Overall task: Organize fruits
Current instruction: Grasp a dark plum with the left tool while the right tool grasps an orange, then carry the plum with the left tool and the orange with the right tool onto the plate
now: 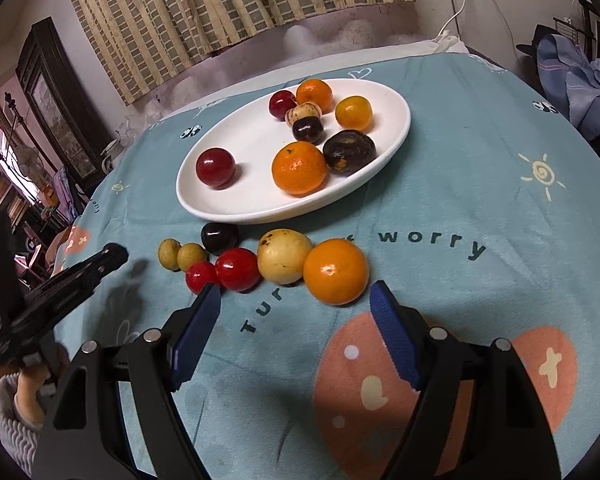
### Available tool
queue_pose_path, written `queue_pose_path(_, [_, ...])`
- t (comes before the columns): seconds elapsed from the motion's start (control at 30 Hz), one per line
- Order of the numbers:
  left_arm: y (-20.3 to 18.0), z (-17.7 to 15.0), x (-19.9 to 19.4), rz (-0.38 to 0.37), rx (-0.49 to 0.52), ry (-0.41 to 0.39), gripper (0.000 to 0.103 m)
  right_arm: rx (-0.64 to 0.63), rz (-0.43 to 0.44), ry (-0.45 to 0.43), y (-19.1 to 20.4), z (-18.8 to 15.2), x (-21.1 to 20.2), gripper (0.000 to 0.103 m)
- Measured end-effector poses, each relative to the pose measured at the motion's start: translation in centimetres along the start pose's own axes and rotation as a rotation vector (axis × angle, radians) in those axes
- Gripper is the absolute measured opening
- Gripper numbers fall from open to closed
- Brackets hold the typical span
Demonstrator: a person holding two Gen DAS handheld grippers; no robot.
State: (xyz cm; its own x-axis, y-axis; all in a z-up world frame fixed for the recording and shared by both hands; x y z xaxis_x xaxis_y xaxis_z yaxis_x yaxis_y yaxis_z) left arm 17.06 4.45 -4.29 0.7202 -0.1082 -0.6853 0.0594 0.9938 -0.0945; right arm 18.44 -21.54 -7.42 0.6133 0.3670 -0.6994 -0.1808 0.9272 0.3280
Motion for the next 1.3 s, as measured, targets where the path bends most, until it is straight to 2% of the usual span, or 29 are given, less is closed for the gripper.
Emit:
queue_pose_path(0.13, [-3.1,-1.7,-0.4,-0.043,0.097,0.034,0.03,-0.033,-0.012,0.001,0.2,-0.1,0.5,0.077])
queue_pose_path(0.37, [-5.3,-2.6,0.9,-0.081,0.159,0.087,0.03,-0.185,-0.075,-0.034,1.8,-0.7,0.5,0.077])
queue_pose_path(0.5, [-5.9,-2.8,1.0,-0.092,0.177,0.094,0.031,-0.186,-0.133,-0.066,0.3,0.0,0.1,0.074])
queue_pose_path(0.63, [-6.2,-3.1,1.4,-0.096,0.189,0.109,0.031,-0.155,-0.15,-0.048,-1.2,0.3,0.7,0.069])
queue_pose_path(0.73, [-6.2,-3.2,1.4,-0.095,0.194,0.113,0.031,-0.138,-0.132,-0.014,-1.7,0.2,1.4,0.062])
queue_pose_path(0.97, [-6.5,-3.3,1.8,-0.097,0.199,0.123,0.032,-0.092,-0.088,0.011,-1.9,0.6,2.3,0.06])
queue_pose_path(1.1, [-6.4,-3.4,1.8,-0.103,0.195,0.128,0.033,-0.111,-0.044,0.024,-1.5,0.8,2.7,0.038])
queue_pose_path(1.17, [-6.3,-3.4,1.8,-0.104,0.194,0.128,0.033,-0.124,-0.054,0.024,-1.3,0.7,2.6,0.037])
queue_pose_path(1.3, [-6.2,-3.3,1.7,-0.111,0.189,0.123,0.033,-0.102,-0.02,0.019,-1.1,0.4,1.6,0.037])
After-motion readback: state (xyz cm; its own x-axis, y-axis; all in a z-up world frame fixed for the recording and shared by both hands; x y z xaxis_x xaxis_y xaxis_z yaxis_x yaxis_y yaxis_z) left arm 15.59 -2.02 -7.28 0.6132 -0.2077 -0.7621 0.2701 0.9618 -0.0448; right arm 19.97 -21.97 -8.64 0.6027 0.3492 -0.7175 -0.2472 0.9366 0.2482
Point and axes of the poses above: each gripper's, at about its wrist camera, not at the fingertips, and x roughly the way its jaws point, y to its left, z to its top, the point moved 3 cm from there along x, roughly the way its jaws point, and after that the axes turned 1 degree about x, right-handed, at the moved point
